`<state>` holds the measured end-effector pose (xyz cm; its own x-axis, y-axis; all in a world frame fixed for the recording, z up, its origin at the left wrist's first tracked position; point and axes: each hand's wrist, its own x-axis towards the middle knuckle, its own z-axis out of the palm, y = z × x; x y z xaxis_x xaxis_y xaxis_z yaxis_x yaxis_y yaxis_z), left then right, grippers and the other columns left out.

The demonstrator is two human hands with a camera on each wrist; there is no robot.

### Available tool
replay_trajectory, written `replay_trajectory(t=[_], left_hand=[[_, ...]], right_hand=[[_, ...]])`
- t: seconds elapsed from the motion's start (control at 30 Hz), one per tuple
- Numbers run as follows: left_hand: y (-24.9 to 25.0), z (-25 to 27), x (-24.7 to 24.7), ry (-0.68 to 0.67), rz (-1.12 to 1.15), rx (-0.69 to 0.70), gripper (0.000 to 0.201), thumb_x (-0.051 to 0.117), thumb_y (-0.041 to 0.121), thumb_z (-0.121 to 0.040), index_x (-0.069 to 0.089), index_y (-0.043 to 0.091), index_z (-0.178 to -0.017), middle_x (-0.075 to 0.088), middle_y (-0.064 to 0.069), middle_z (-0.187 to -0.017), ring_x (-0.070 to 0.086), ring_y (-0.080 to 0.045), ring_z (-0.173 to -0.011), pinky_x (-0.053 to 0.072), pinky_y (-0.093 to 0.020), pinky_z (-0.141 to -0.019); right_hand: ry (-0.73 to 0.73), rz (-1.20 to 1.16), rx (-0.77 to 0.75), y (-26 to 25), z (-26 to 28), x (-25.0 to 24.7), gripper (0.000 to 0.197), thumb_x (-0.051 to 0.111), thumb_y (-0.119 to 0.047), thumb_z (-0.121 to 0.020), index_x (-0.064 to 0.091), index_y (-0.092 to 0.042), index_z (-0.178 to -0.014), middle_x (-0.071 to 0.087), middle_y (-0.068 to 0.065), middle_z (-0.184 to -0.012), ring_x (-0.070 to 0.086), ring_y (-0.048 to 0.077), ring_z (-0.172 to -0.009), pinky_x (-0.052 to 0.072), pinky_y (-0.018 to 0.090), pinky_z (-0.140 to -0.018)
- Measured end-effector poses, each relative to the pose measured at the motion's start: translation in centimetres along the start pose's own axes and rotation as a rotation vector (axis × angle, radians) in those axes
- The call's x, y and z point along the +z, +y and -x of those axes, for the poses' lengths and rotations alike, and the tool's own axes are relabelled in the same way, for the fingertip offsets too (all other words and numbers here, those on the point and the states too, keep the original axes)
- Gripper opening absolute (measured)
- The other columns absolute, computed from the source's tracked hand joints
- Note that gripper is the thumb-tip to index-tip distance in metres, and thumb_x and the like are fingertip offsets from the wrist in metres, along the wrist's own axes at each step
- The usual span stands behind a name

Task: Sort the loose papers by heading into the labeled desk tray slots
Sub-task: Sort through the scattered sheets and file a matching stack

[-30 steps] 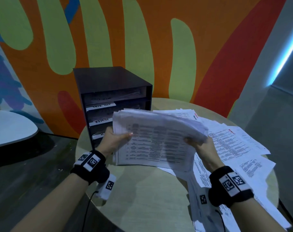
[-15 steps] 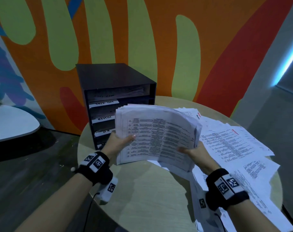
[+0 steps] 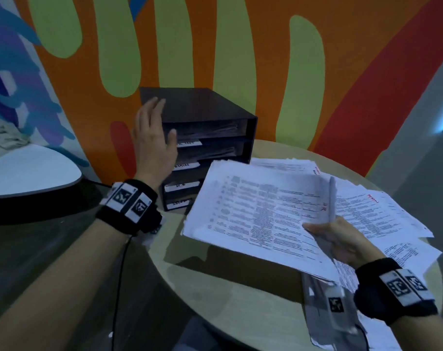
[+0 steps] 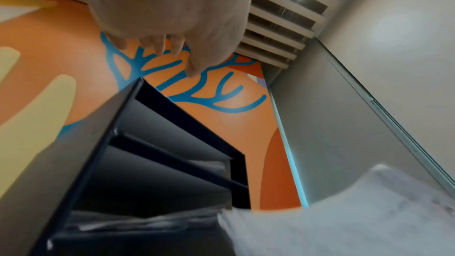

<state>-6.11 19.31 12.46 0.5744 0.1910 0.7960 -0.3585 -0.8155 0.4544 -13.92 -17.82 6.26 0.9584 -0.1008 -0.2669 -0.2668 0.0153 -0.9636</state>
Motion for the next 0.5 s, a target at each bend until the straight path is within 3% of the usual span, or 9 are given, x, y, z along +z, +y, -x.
replay_trajectory(t=[0.1,0.2,0.3,0.4,0.5], left_hand=[[-1.0,-1.5,-0.1,-0.151,-0.158,-0.014,0.051,0.044,0.019,-0.099,0.033,0.012,-0.149,0.031,-0.007,-0.155,0.017,-0.024,-0.147,0.014,-0.046,-0.118],[-1.4,-1.8,0.5,-0.221,-0.189,0.016,0.041,0.046,0.020,-0.099,0.047,0.008,-0.138,0.047,-0.009,-0.143,0.030,-0.025,-0.141,0.019,-0.045,-0.115],[-1.5,-1.2,1.2,-0.205,-0.153,-0.003,0.040,0.049,0.017,-0.098,0.049,0.009,-0.137,0.048,-0.007,-0.141,0.035,-0.023,-0.138,0.023,-0.044,-0.113],[-1.5,-0.9,1.6,-0.179,-0.130,-0.018,0.039,0.049,0.018,-0.098,0.049,0.010,-0.136,0.046,-0.005,-0.142,0.032,-0.020,-0.140,0.024,-0.044,-0.112],[-1.7,-0.7,2.3,-0.157,-0.126,-0.035,0.039,0.049,0.018,-0.097,0.050,0.012,-0.136,0.045,-0.004,-0.143,0.031,-0.019,-0.140,0.026,-0.045,-0.110]], right_hand=[[-0.057,0.045,0.072,0.0,0.4,0.8,0.020,0.059,0.012,-0.086,0.062,0.002,-0.103,0.070,0.016,-0.098,0.067,0.026,-0.089,0.055,0.027,-0.069],[-0.070,-0.001,0.113,-0.1,-0.1,2.2,0.026,0.057,0.014,-0.087,0.059,0.004,-0.111,0.069,0.018,-0.102,0.066,0.028,-0.093,0.058,0.024,-0.060],[-0.062,-0.141,0.168,-0.1,-1.3,3.5,0.024,0.053,0.016,-0.089,0.060,0.003,-0.108,0.069,0.018,-0.099,0.066,0.028,-0.089,0.059,0.026,-0.054],[-0.024,-0.279,0.213,0.6,-3.8,4.8,0.025,0.051,0.016,-0.089,0.059,0.004,-0.109,0.067,0.022,-0.107,0.064,0.035,-0.100,0.060,0.039,-0.071],[0.083,-0.225,0.255,1.9,-6.4,6.9,0.035,0.061,0.012,-0.084,0.057,0.009,-0.118,0.064,0.026,-0.119,0.061,0.040,-0.111,0.047,0.054,-0.098]])
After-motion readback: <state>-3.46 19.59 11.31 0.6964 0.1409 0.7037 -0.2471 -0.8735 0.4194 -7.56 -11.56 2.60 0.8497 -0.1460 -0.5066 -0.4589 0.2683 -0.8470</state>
